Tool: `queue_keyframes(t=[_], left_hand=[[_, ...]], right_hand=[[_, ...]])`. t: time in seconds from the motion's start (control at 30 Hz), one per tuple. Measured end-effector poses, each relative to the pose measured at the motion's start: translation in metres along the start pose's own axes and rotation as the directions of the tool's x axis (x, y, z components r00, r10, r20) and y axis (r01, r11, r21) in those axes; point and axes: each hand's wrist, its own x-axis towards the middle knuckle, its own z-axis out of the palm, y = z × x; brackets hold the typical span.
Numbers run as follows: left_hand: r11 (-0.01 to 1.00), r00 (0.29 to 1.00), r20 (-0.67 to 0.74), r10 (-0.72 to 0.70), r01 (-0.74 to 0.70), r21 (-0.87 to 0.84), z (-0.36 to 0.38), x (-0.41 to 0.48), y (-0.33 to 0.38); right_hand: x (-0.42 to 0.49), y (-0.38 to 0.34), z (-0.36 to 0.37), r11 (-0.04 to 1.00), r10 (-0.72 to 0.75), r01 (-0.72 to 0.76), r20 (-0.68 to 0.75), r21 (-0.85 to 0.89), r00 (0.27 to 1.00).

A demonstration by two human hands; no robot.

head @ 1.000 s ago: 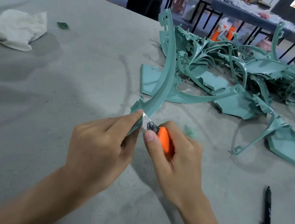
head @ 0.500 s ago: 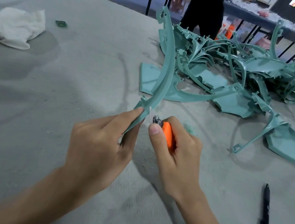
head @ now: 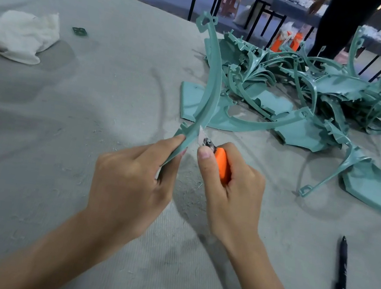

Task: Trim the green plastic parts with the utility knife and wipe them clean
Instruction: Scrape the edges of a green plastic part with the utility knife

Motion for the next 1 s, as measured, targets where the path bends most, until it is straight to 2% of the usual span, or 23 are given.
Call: queue_keyframes(t=[0.1, 0.2, 0.3, 0.37, 0.43, 0.5, 0.6, 0.7, 0.9, 0.93, 1.0], left_hand=[[1.000, 1.000, -0.006, 0.005, -0.005, -0.008, -0.001, -0.002, 0.000], [1.000, 1.000, -0.006, 0.027, -0.027, -0.014, -0.001, -0.006, 0.000], [0.999, 0.999, -0.006, 0.052, -0.052, -0.001, 0.002, -0.006, -0.003], [0.997, 0.997, -0.009, 0.076, -0.076, 0.016, 0.003, -0.006, -0.005], [0.995, 0.995, -0.013, 0.095, -0.095, 0.022, 0.003, -0.006, -0.007], [0.995, 0.995, -0.018, 0.100, -0.100, 0.027, 0.002, -0.005, -0.007], [0.996, 0.996, -0.023, 0.090, -0.089, 0.021, 0.001, -0.004, -0.006], [0.996, 0.996, -0.026, 0.091, -0.091, 0.000, -0.001, -0.003, -0.004], [0.995, 0.995, -0.019, 0.098, -0.098, -0.035, -0.003, -0.003, 0.000], [0.995, 0.995, -0.016, 0.096, -0.096, -0.037, -0.003, -0.004, 0.000], [0.996, 0.997, -0.011, 0.083, -0.083, -0.030, -0.002, -0.004, 0.000]], right_hand=[[0.004, 0.006, -0.001, 0.998, 0.032, -0.033, -0.027, -0.044, 0.999], [0.015, 0.023, -0.010, 0.993, 0.103, -0.109, -0.122, -0.041, 0.987], [0.016, 0.025, -0.020, 0.993, 0.095, -0.085, -0.133, 0.083, 0.987], [0.013, 0.019, -0.022, 0.937, 0.124, -0.116, -0.003, 0.329, 0.992], [0.011, 0.015, -0.025, 0.794, 0.107, -0.229, 0.241, 0.564, 0.965], [0.010, 0.012, -0.027, 0.734, 0.021, -0.318, 0.447, 0.601, 0.894], [0.007, 0.006, -0.026, 0.721, -0.021, -0.383, 0.571, 0.577, 0.821], [0.008, 0.003, -0.024, 0.698, 0.019, -0.428, 0.582, 0.574, 0.813], [0.017, 0.015, -0.027, 0.703, 0.201, -0.426, 0.416, 0.569, 0.887], [0.016, 0.017, -0.028, 0.705, 0.194, -0.418, 0.411, 0.573, 0.891], [0.013, 0.017, -0.029, 0.720, 0.091, -0.372, 0.452, 0.586, 0.888]])
